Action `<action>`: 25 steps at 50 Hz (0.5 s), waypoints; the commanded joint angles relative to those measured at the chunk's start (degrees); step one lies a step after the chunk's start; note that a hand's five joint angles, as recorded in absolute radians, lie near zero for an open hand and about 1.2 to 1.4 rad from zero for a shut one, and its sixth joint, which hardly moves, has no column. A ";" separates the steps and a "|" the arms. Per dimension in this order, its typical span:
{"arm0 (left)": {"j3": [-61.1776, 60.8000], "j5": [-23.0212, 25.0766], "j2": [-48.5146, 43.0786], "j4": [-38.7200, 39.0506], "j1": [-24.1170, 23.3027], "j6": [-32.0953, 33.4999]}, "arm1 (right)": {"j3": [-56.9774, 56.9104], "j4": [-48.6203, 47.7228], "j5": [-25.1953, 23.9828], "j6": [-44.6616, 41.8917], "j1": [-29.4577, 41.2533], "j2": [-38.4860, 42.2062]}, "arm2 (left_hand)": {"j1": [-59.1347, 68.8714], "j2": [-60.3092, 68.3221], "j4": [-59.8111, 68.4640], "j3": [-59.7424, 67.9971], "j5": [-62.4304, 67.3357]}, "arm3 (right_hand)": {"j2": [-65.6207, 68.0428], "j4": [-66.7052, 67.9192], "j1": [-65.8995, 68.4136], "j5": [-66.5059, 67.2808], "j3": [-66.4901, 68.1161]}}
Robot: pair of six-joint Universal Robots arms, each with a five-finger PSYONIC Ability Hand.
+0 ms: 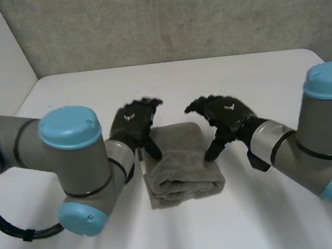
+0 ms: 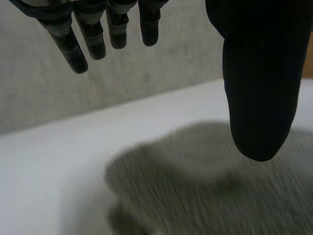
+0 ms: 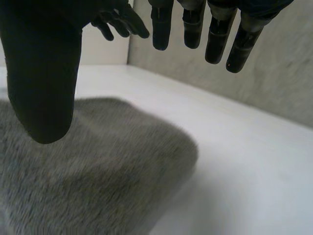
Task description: Fold the towel.
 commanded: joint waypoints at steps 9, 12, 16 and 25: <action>-3.68 -3.08 -2.77 -5.68 0.51 2.09 | -9.59 6.59 1.48 -9.59 1.05 14.47 | -0.12 0.58 0.48 0.47 -1.53 | -3.57 -3.49 -2.64 -4.12 -2.33; -3.68 -3.34 -2.24 -5.77 0.24 3.68 | -9.94 6.77 4.12 -11.54 1.05 12.64 | -0.12 0.58 0.48 0.47 -1.53 | -3.57 -3.49 -2.64 -4.12 -2.33; -3.68 -3.43 -0.65 -5.86 0.07 5.00 | -9.59 6.86 5.97 -11.72 0.96 7.97 | -0.12 0.58 0.48 0.47 -1.53 | -3.57 -3.49 -2.64 -4.12 -2.33; -2.71 -3.52 15.05 -9.10 1.12 5.71 | -7.22 2.38 10.28 -7.33 0.00 -7.50 | -0.12 0.58 0.48 0.47 -1.53 | -3.57 -3.49 -2.64 -4.12 -2.33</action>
